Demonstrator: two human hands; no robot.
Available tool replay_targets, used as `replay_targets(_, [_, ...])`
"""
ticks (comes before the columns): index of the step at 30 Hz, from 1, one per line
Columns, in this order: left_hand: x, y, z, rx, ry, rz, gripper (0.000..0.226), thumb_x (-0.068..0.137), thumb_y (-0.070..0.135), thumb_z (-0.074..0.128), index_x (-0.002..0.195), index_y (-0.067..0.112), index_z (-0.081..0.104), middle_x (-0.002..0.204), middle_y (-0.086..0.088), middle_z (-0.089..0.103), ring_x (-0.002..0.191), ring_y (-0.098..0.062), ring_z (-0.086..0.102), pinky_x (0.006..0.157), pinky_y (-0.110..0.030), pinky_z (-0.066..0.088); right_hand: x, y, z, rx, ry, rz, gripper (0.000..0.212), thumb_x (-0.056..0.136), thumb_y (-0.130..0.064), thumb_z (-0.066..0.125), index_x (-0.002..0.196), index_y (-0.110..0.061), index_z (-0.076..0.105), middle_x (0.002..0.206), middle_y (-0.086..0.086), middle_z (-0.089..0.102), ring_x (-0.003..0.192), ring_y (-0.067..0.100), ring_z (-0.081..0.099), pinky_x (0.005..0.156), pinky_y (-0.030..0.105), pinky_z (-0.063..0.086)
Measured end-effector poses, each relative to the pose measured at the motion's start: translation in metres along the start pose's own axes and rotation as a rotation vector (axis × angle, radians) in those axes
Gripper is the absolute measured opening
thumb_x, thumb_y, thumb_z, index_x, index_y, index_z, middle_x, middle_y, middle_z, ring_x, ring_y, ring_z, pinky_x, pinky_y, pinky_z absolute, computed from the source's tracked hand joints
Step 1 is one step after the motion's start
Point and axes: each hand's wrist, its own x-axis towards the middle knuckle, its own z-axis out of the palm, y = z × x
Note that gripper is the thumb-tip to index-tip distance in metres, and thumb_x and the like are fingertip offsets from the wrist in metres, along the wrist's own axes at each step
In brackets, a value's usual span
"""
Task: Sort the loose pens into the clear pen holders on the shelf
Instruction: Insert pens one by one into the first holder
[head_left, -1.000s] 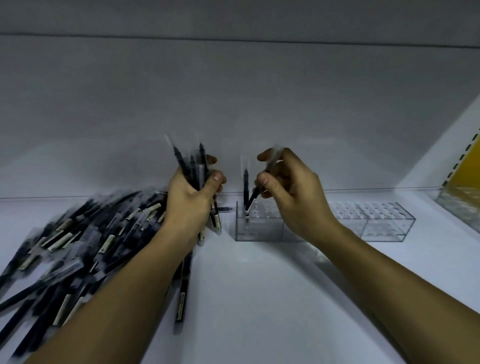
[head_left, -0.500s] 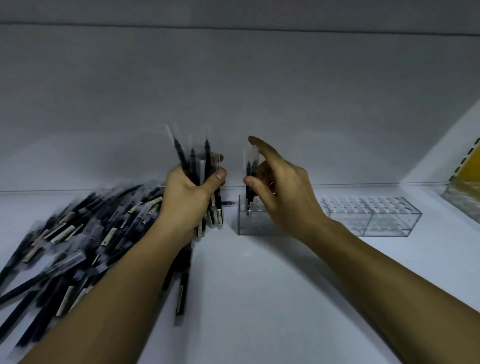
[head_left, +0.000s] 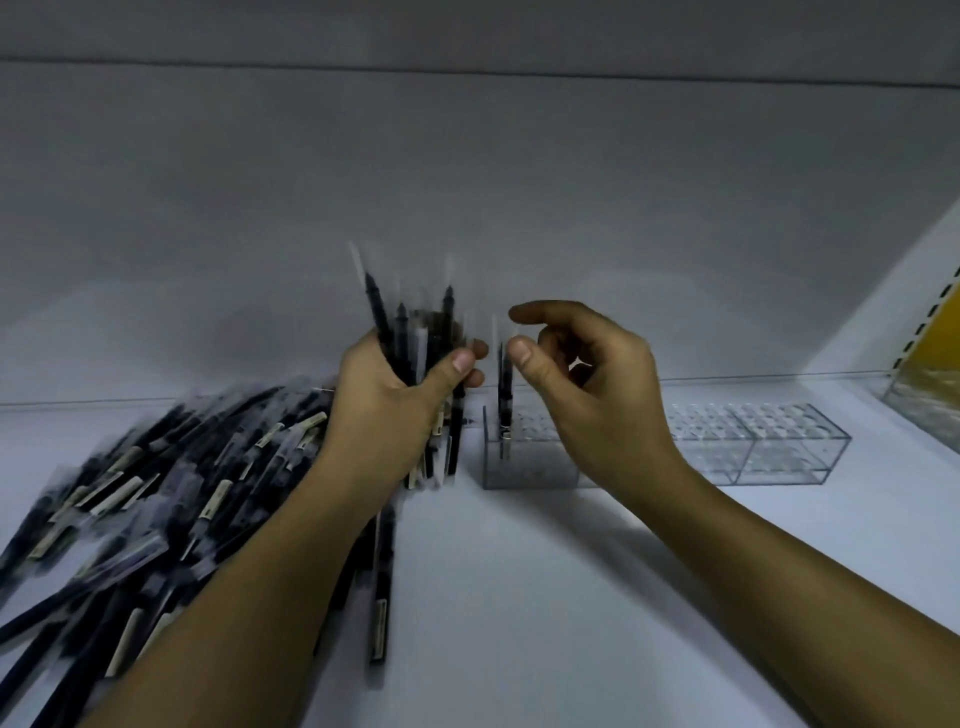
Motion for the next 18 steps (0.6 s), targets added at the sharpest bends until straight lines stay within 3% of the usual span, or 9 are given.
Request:
replay_targets(3, [-0.001,0.004,0.001,0.055,-0.095,0.063,0.012,0.090,0.012,0.069,0.102,0.015,0.071,0.090,0.004,0.077,0.086,-0.012,0.074,0.076,-0.025,0.059,-0.002,-0.009,0.003,0.109,-0.059,0.034,0.022,0.095,-0.019,0.071,0.116,-0.019,0.073,0.075,0.002,0.060,0.070,0.012,0.059,0.063,0.027,0.052])
replay_targets(5, [-0.003,0.007,0.003,0.060,-0.156,0.082,0.018,0.089,0.010,0.069,0.106,0.016,0.072,0.092,0.005,0.077,0.086,-0.010,0.074,0.075,-0.021,0.058,-0.002,-0.015,0.003,0.197,-0.085,0.047,0.017,0.094,-0.010,0.070,0.110,-0.016,0.072,0.082,0.014,0.067,0.070,0.007,0.064,0.063,0.017,0.052])
replay_targets(7, [-0.005,0.008,0.004,0.070,-0.163,0.099,0.018,0.088,0.009,0.069,0.105,0.016,0.072,0.090,0.009,0.077,0.083,-0.005,0.073,0.072,-0.015,0.055,-0.001,-0.017,0.002,0.262,-0.084,0.068,0.011,0.093,-0.003,0.068,0.099,-0.011,0.071,0.078,0.007,0.069,0.063,0.003,0.062,0.061,0.012,0.049])
replay_targets(9, [-0.005,0.007,0.004,0.114,-0.142,0.089,0.014,0.089,0.010,0.070,0.101,0.016,0.073,0.082,0.017,0.075,0.077,0.003,0.070,0.066,-0.009,0.051,0.003,-0.014,-0.004,0.316,-0.024,0.134,0.005,0.095,-0.005,0.067,0.093,-0.009,0.068,0.066,-0.009,0.062,0.054,0.004,0.053,0.054,0.015,0.043])
replay_targets(13, [-0.005,0.001,0.005,0.187,-0.181,0.035,0.006,0.092,0.009,0.066,0.087,0.012,0.066,0.056,0.025,0.063,0.054,0.008,0.059,0.049,-0.004,0.041,0.010,-0.008,-0.016,0.445,0.122,0.272,0.006,0.099,-0.010,0.064,0.095,-0.007,0.067,0.069,0.000,0.061,0.059,0.016,0.058,0.057,0.027,0.051])
replay_targets(18, [-0.002,-0.004,0.004,0.198,-0.145,0.031,0.002,0.091,0.009,0.068,0.089,0.009,0.067,0.060,0.021,0.064,0.059,0.006,0.061,0.055,-0.006,0.043,0.007,-0.003,-0.016,0.517,-0.020,0.320,0.005,0.094,-0.006,0.068,0.097,-0.009,0.069,0.082,0.004,0.066,0.070,0.020,0.064,0.072,0.030,0.056])
